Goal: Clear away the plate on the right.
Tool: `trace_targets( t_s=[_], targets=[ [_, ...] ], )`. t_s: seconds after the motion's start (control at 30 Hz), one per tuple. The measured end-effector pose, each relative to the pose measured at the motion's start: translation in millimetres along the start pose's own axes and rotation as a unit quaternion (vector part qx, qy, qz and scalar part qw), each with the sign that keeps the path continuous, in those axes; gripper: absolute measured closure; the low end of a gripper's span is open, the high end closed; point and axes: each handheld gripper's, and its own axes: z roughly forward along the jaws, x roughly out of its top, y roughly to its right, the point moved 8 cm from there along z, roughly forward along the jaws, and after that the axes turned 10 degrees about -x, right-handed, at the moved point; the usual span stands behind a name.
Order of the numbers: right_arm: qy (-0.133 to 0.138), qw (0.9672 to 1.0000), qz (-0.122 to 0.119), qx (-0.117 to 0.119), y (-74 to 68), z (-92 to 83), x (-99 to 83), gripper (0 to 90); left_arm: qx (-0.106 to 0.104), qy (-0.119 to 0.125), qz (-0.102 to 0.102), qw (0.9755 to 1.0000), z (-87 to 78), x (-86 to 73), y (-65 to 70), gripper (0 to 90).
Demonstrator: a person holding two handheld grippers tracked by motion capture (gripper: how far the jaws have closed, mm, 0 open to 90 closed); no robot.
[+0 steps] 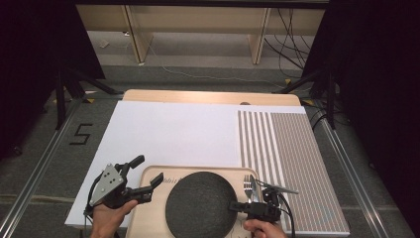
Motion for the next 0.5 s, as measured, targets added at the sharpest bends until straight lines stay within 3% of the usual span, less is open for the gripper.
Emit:
trace_targets(
  t_s=[0.33, 0.5],
  targets=[
    [0.0, 0.9999, -0.011, -0.013, -0.8, 2.1, -1.2, 85.3, 0.0, -0.001, 0.002, 1.0, 0.1, -0.2, 0.4, 16.7],
    [-0.005, 0.9984, -0.045, -0.035, 1.4, 2.4, -2.3, 81.1, -0.001, -0.001, 0.001, 1.0, 0.1, -0.4, 0.4, 16.7]
  ],
)
